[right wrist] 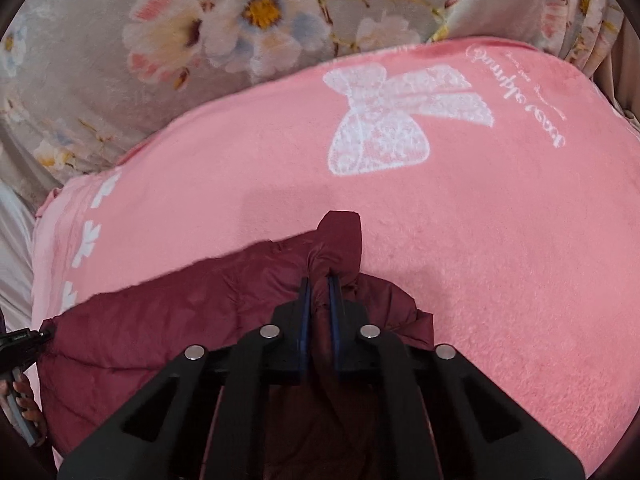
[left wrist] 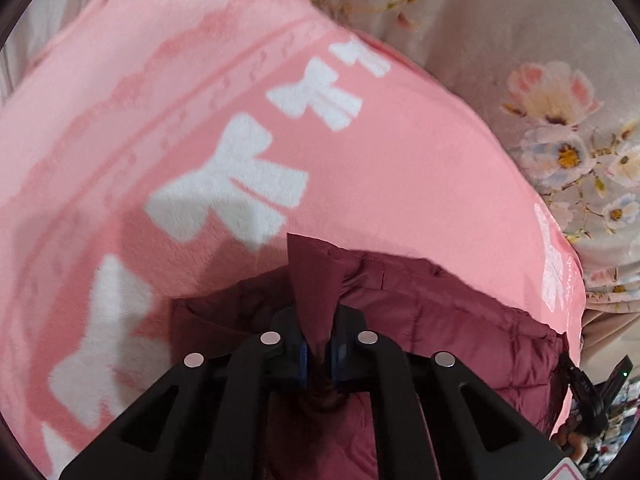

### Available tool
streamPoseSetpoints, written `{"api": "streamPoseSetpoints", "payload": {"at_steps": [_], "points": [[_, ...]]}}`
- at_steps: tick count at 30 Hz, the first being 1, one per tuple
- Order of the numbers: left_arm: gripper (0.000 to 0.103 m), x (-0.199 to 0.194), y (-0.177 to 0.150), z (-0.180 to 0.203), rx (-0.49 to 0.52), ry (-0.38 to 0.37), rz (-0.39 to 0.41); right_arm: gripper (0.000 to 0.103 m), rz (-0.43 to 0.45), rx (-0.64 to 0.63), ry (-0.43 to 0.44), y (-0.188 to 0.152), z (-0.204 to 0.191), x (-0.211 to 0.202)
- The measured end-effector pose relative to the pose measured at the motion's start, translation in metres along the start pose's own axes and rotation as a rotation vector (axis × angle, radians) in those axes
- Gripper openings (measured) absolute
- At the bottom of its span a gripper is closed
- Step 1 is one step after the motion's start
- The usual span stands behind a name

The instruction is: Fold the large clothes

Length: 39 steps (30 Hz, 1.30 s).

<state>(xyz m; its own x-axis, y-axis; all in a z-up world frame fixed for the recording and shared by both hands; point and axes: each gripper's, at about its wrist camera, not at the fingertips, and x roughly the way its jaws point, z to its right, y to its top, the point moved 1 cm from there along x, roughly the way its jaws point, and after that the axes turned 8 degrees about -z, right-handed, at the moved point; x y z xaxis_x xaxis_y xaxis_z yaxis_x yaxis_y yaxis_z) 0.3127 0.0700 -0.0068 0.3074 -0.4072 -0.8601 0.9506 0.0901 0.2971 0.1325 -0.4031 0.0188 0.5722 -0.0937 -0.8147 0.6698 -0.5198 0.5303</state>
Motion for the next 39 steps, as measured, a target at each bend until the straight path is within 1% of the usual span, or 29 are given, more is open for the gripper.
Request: {"api": "streamPoseSetpoints", "payload": {"at_steps": [2,4,6,8,9,11,13,15,16,17,18,19,21,22,23,25,26,27,29,31,33,35,36,37,39], "points": [[0.004,-0.028,-0.004,0.006,0.042,0.001,0.057,0.005,0.061,0.001,0.005,0.0,-0.005,-0.024],[0.004,-0.035,-0.005,0.009,0.061,0.027,0.077,0.005,0.074,-0.001,-0.011,0.002,-0.005,-0.029],[0.004,-0.018,-0.004,0.008,0.076,0.092,0.048,0.005,0.033,-0.011,-0.061,0.003,-0.002,-0.012],[0.004,0.003,-0.004,0.002,0.061,0.118,0.006,0.005,-0.021,0.011,-0.065,-0.001,0.004,0.009],[0.004,0.015,-0.006,-0.002,0.051,0.133,-0.012,0.005,-0.048,0.017,-0.081,-0.004,0.008,0.021],[0.004,0.027,-0.009,-0.007,0.043,0.133,-0.021,0.004,-0.078,0.019,-0.086,-0.011,0.014,0.036],[0.005,0.032,-0.012,-0.006,0.063,0.153,-0.01,0.004,-0.091,0.001,-0.093,-0.016,0.013,0.044],[0.008,0.038,-0.015,-0.004,0.088,0.182,0.001,0.005,-0.099,-0.032,-0.12,-0.019,0.008,0.051],[0.008,0.041,-0.017,-0.002,0.104,0.203,0.014,0.005,-0.101,-0.05,-0.132,-0.02,0.005,0.054],[0.011,0.043,-0.019,0.003,0.128,0.24,0.032,0.006,-0.097,-0.068,-0.146,-0.02,0.002,0.056],[0.016,0.044,-0.02,0.005,0.138,0.267,0.044,0.007,-0.094,-0.074,-0.151,-0.02,0.001,0.056],[0.016,0.045,-0.021,0.008,0.152,0.3,0.059,0.008,-0.094,-0.076,-0.15,-0.019,0.0,0.056],[0.017,0.041,-0.022,0.01,0.159,0.334,0.072,0.009,-0.091,-0.066,-0.146,-0.016,0.003,0.049],[0.017,0.036,-0.022,0.01,0.156,0.347,0.075,0.011,-0.083,-0.057,-0.147,-0.015,0.004,0.042],[0.018,0.028,-0.024,0.009,0.149,0.348,0.079,0.014,-0.052,-0.043,-0.14,-0.013,0.004,0.027],[0.021,0.001,-0.031,0.004,0.121,0.311,0.099,0.014,0.006,-0.06,-0.12,-0.01,-0.001,0.002],[0.03,-0.012,-0.036,-0.001,0.098,0.293,0.107,0.014,0.032,-0.087,-0.125,-0.008,-0.007,-0.008],[0.045,-0.02,-0.042,-0.005,0.074,0.273,0.11,0.014,0.043,-0.116,-0.135,-0.006,-0.013,-0.013],[0.053,-0.03,-0.055,-0.02,0.003,0.244,0.101,0.014,0.044,-0.194,-0.162,-0.005,-0.027,-0.013],[0.053,-0.025,-0.071,-0.04,-0.084,0.199,0.04,0.014,0.015,-0.239,-0.195,-0.006,-0.032,0.003],[0.055,-0.01,-0.08,-0.059,-0.164,0.11,-0.022,0.014,-0.026,-0.219,-0.171,-0.012,-0.028,0.021],[0.058,-0.009,-0.084,-0.064,-0.198,0.061,0.0,0.014,-0.049,-0.192,-0.159,-0.018,-0.023,0.034],[0.062,-0.007,-0.082,-0.065,-0.196,0.04,0.01,0.014,-0.048,-0.185,-0.159,-0.022,-0.021,0.038],[0.063,-0.005,-0.079,-0.064,-0.181,0.028,0.027,0.014,-0.043,-0.171,-0.156,-0.025,-0.019,0.04],[0.067,0.0,-0.072,-0.056,-0.133,0.047,0.048,0.013,-0.034,-0.13,-0.142,-0.029,-0.016,0.039]]}}
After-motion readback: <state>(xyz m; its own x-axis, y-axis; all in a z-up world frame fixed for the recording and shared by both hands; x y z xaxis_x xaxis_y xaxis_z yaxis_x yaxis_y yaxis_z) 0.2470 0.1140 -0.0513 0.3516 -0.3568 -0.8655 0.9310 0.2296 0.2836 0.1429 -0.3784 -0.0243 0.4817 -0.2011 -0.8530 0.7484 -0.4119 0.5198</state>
